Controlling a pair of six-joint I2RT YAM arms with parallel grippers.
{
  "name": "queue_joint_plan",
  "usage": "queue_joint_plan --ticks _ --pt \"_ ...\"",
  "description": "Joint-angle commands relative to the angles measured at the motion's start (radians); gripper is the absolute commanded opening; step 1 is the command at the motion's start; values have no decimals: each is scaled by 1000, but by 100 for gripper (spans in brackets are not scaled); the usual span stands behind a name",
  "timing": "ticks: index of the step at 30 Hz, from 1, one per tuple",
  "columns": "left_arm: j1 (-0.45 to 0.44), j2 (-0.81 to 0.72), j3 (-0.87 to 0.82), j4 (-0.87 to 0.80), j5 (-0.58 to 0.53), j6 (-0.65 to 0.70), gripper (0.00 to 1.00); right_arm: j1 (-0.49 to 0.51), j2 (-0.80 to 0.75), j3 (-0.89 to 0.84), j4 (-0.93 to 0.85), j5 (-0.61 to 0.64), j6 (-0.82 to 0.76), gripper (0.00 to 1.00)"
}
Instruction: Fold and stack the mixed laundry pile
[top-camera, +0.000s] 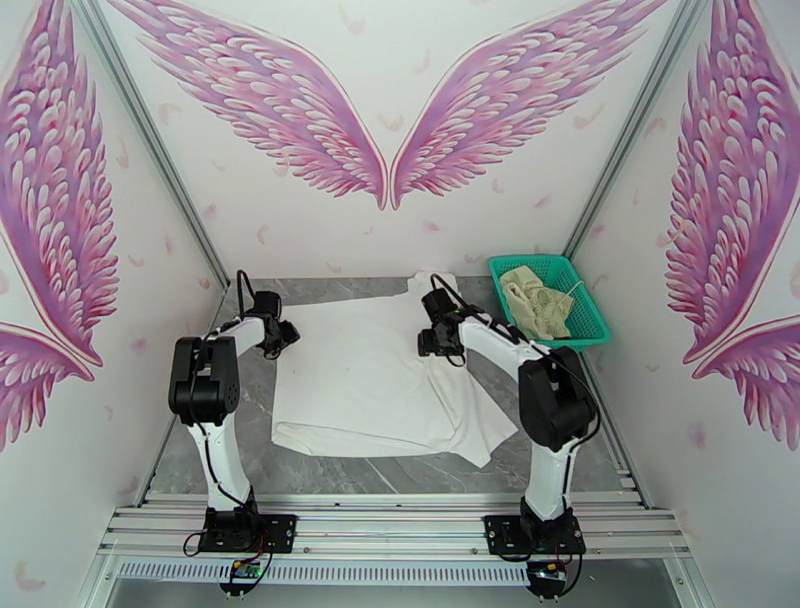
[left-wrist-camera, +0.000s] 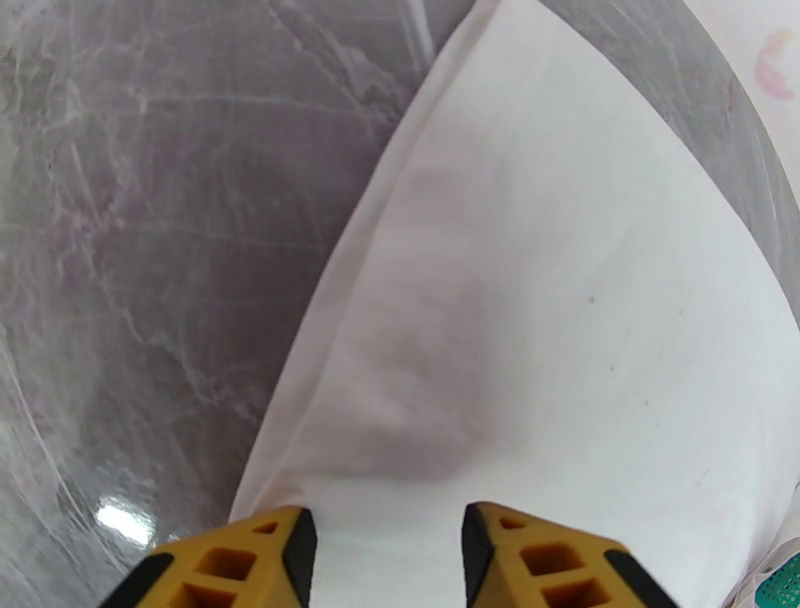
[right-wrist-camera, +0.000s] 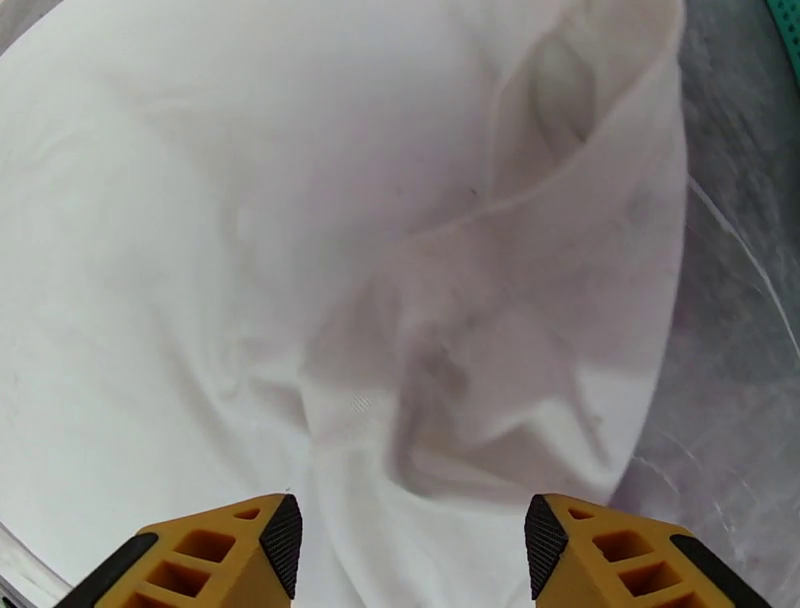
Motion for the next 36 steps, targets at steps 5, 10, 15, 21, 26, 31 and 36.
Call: queue_joint_plan --ticks 5,10,15,21,26,31,36 --pt "98 19 -30 -28 37 -11 45 -109 -167 -272 -32 -34 3 73" --pt "158 5 -16 -45 47 14 45 -198 -200 -377 -28 -88 65 61" --pt "210 -16 0 -63 60 37 44 -185 -165 -420 -17 -112 121 55" --pt "238 -27 0 -62 77 41 44 -185 -147 -458 -22 -63 172 15" --pt "240 -34 -11 -52 92 45 44 -185 -281 -497 -74 -26 203 0" --pt "239 -71 -32 -35 97 39 44 -183 -491 -567 -183 4 256 0" --pt "234 -121 -56 -21 94 35 44 -161 -686 -650 -254 15 352 0"
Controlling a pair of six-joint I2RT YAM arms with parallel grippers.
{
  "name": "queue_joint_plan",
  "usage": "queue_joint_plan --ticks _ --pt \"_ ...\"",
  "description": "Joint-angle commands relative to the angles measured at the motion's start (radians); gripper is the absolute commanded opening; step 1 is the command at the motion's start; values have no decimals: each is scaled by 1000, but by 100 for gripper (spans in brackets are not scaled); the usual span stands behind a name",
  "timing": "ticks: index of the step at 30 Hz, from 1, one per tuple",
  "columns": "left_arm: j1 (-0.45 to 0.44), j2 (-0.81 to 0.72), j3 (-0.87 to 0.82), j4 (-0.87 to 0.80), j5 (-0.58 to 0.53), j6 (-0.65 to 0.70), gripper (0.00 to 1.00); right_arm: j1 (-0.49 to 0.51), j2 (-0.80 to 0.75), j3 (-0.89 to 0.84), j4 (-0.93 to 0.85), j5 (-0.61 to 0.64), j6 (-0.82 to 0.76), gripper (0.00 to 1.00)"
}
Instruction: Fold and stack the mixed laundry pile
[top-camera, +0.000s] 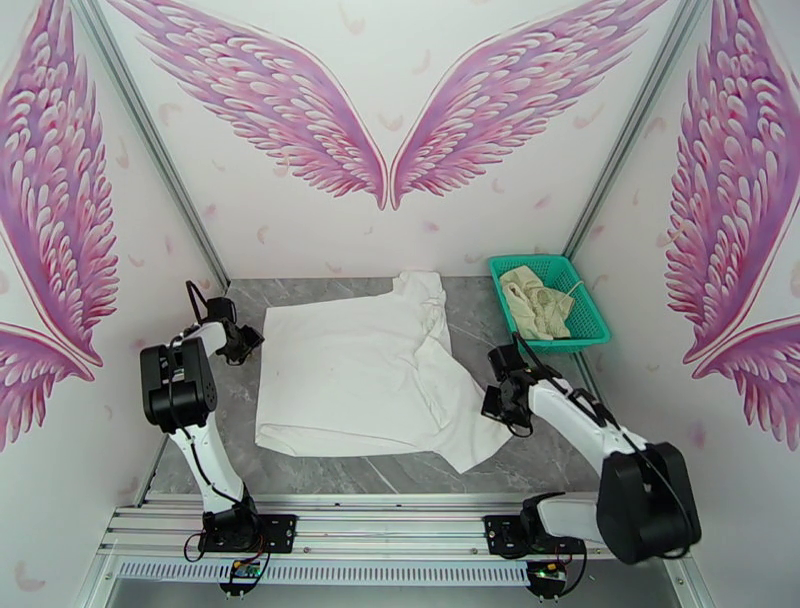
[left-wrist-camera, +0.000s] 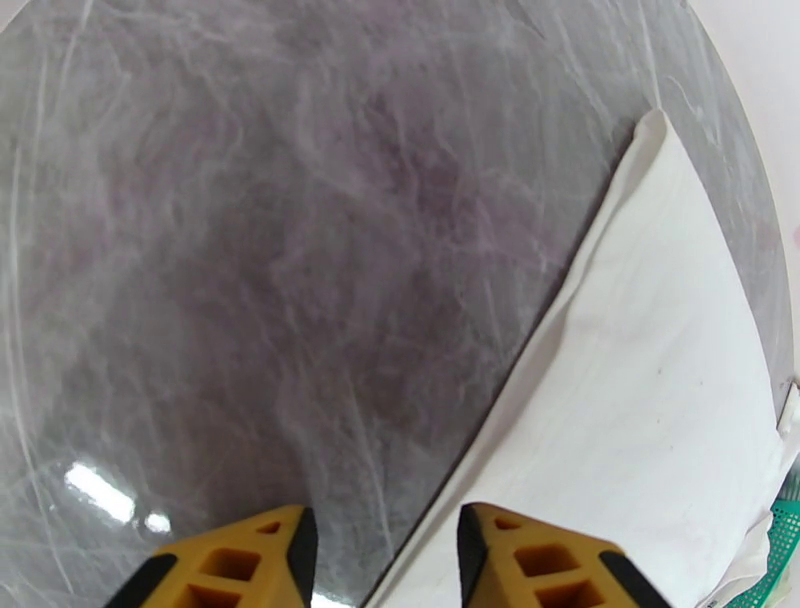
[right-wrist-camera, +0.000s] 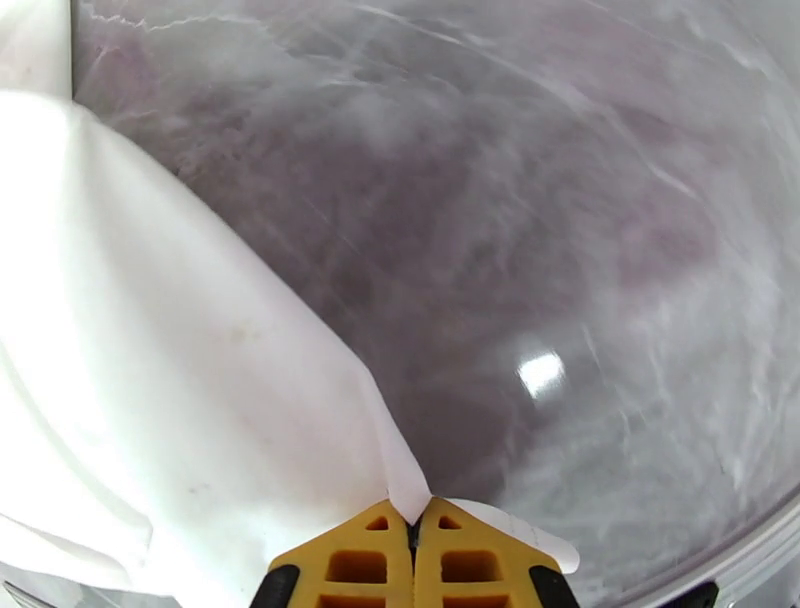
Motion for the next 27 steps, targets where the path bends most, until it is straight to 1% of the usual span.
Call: queue_joint_plan --ticks 1,4,8,10,15,16,18,19,21,23,26,27 --pt "4 -82 -19 -2 -15 8 45 23 -83 -39 -97 32 108 0" --pt "-1 -114 -26 -5 -17 9 44 35 -131 -48 -139 41 180 0" --pt "-7 -164 -39 -11 -24 11 45 45 -265 -76 -233 91 284 0" --pt "-14 -184 -40 -16 -28 17 45 52 -344 -85 -255 88 326 0" --pt "-37 -215 -42 -23 -33 25 45 54 -431 -90 -313 84 400 1" --pt "-42 -220 -40 -24 -34 27 45 54 -441 -90 -321 88 404 9" --pt "-52 -232 -42 -28 -37 31 45 56 -451 -84 -336 89 404 30" --pt "-58 -240 -45 -31 -40 35 46 57 -456 -75 -340 89 401 37" --pt "-77 -256 -54 -34 -50 43 46 64 -458 -49 -337 88 387 42" --pt "-109 -266 -65 -41 -61 56 46 69 -435 -9 -326 91 361 44" --pt "-172 -278 -100 -34 -72 62 46 108 -358 65 -267 106 296 45" --pt "-198 -276 -115 -30 -81 63 46 126 -311 89 -230 108 266 45"
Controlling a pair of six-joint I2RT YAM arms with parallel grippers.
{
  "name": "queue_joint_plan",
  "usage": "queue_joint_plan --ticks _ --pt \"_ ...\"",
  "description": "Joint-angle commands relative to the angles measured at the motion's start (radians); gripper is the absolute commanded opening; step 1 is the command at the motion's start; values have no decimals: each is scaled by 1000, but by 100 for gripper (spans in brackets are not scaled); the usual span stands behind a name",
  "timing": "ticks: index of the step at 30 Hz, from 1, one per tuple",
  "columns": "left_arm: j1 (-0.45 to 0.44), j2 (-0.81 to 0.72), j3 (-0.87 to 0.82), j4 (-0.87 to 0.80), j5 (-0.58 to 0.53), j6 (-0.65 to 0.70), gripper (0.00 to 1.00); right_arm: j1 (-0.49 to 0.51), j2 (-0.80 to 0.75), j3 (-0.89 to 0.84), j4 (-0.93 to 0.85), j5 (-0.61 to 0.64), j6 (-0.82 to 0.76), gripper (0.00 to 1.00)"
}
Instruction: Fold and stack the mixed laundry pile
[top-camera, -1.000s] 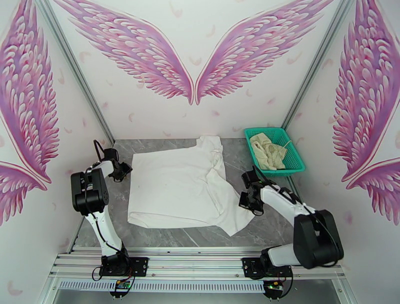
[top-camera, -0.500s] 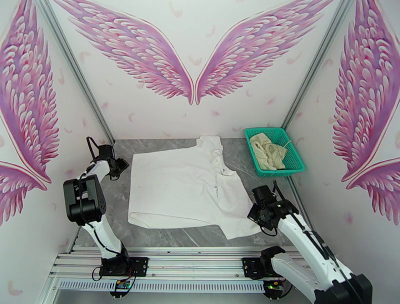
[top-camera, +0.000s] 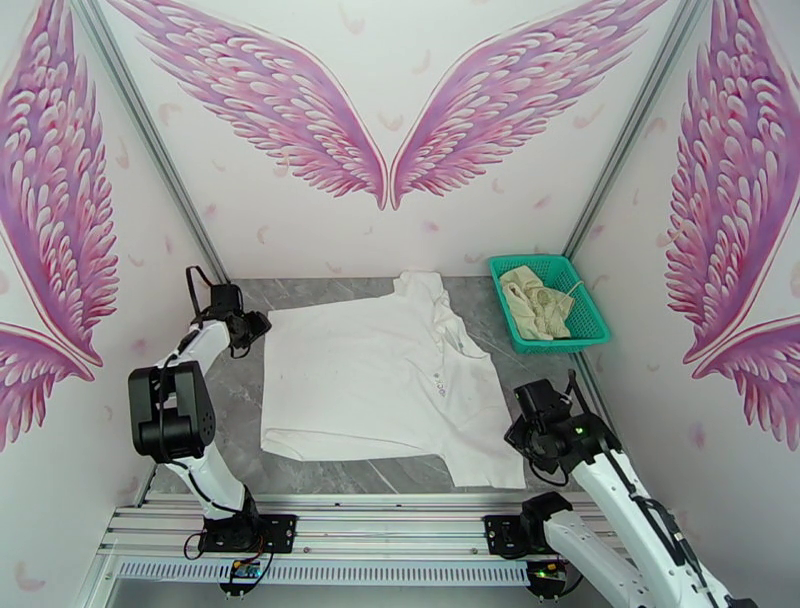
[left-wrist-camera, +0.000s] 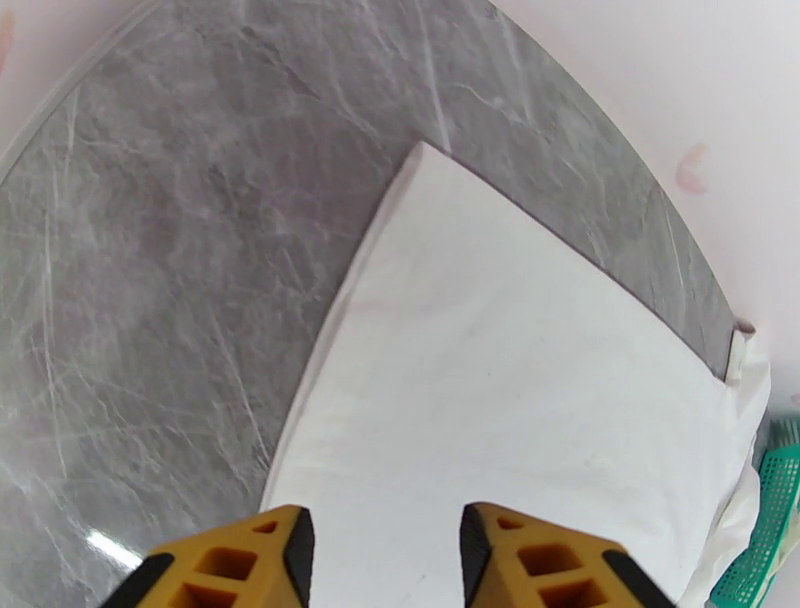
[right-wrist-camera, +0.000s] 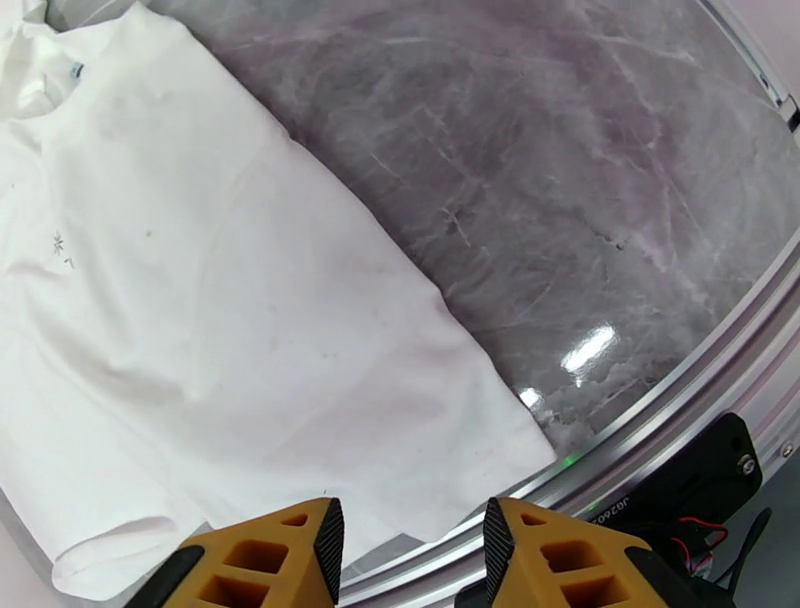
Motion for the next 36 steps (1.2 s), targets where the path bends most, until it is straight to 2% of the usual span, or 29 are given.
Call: queue_joint_plan --ticks 1,6,10,16,21,23,27,36 --pt "-81 -30 -50 -16 -32 23 46 54 123 94 127 32 -105 45" --pt "-169 83 -33 16 -20 -10 46 129 478 254 400 30 -257 40" --pt "-166 189 -23 49 9 -65 44 129 760 438 576 -32 -354 34" --pt "-114 240 -43 71 12 -139 37 102 1137 812 572 -86 -434 29" --pt "-65 254 -39 74 44 -178 33 27 1362 1039 522 -135 -421 29" --pt "-46 250 -29 48 21 -175 32 -3 1437 1120 488 -142 -417 29" --pt "13 253 -30 44 48 -182 32 -59 1543 1251 419 -118 -420 28" --pt "70 279 38 -11 51 -148 32 -163 1644 1392 322 -44 -476 29"
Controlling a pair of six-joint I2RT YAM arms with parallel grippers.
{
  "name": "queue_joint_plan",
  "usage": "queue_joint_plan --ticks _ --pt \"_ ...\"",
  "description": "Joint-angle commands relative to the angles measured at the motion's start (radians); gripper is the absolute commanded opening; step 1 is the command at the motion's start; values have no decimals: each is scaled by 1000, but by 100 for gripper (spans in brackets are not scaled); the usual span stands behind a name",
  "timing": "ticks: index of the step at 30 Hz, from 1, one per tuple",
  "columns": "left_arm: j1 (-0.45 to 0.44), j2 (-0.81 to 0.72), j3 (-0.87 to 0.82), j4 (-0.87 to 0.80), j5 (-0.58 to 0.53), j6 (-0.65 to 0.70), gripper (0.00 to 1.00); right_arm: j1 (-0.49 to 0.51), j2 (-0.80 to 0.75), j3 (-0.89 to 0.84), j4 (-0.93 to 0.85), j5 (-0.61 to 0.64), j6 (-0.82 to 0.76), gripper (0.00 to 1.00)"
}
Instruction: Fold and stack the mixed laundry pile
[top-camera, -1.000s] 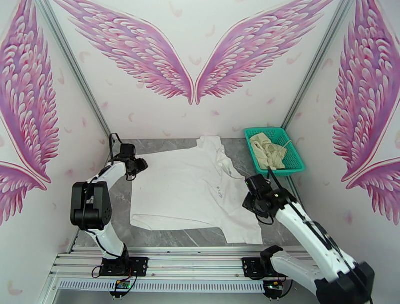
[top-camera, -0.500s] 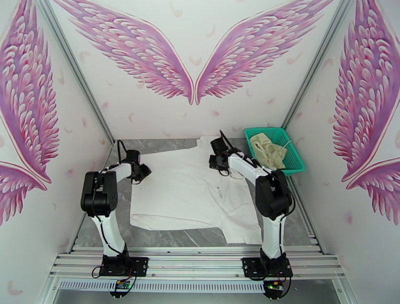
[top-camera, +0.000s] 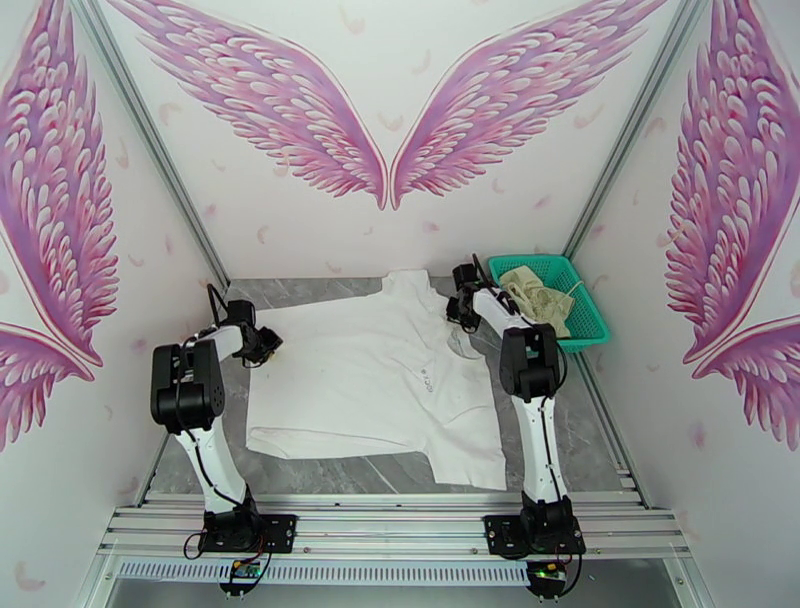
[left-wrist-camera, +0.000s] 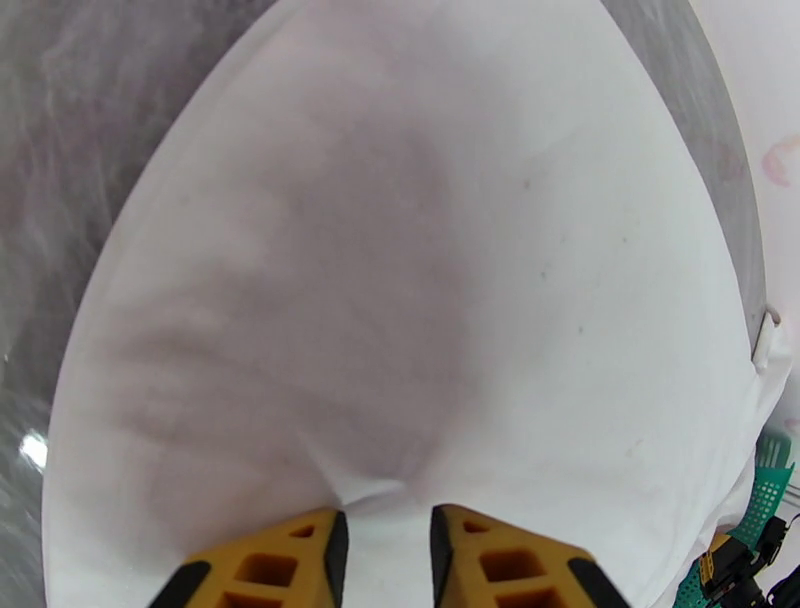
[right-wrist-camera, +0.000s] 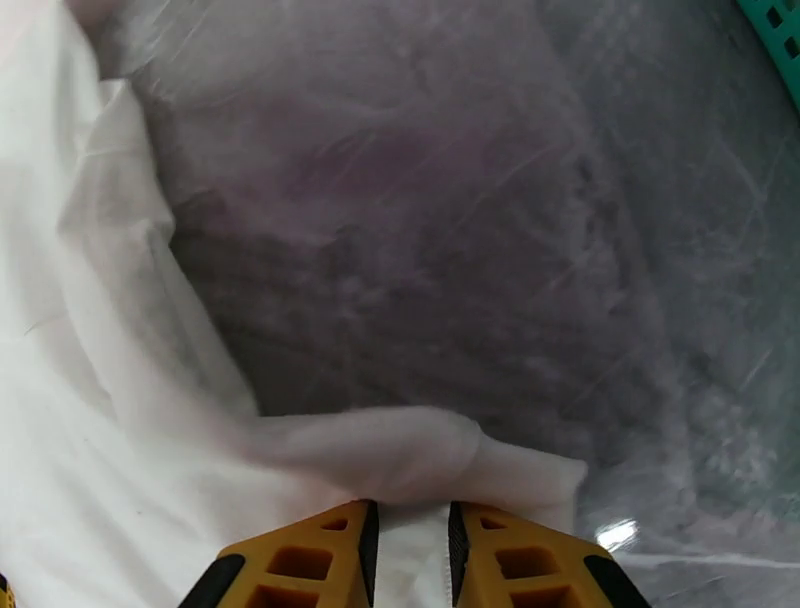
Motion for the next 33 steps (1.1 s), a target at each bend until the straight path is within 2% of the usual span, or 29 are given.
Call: queue_joint_plan --ticks 1,7,10,14,18,20,23,33 --pt "31 42 27 -81 -68 29 32 -24 25 46 -65 47 -43 29" --pt "54 16 36 -102 -63 52 32 -39 -7 60 -88 72 -83 31" --pt "43 -39 52 -120 -68 86 36 -23 -97 15 -100 42 -88 33" --pt "-5 -149 63 -169 -122 156 43 42 -319 -262 5 21 -85 36" --pt "-92 -229 19 -186 -170 188 45 102 -467 -540 115 -52 -27 37" --pt "-135 -236 0 -180 -183 190 45 115 -462 -588 144 -81 -13 37" --pt "-169 -208 -17 -158 -184 175 46 116 -392 -570 160 -117 -14 36" --pt "-171 6 93 -124 -161 98 46 41 -84 -216 -2 -69 -10 34"
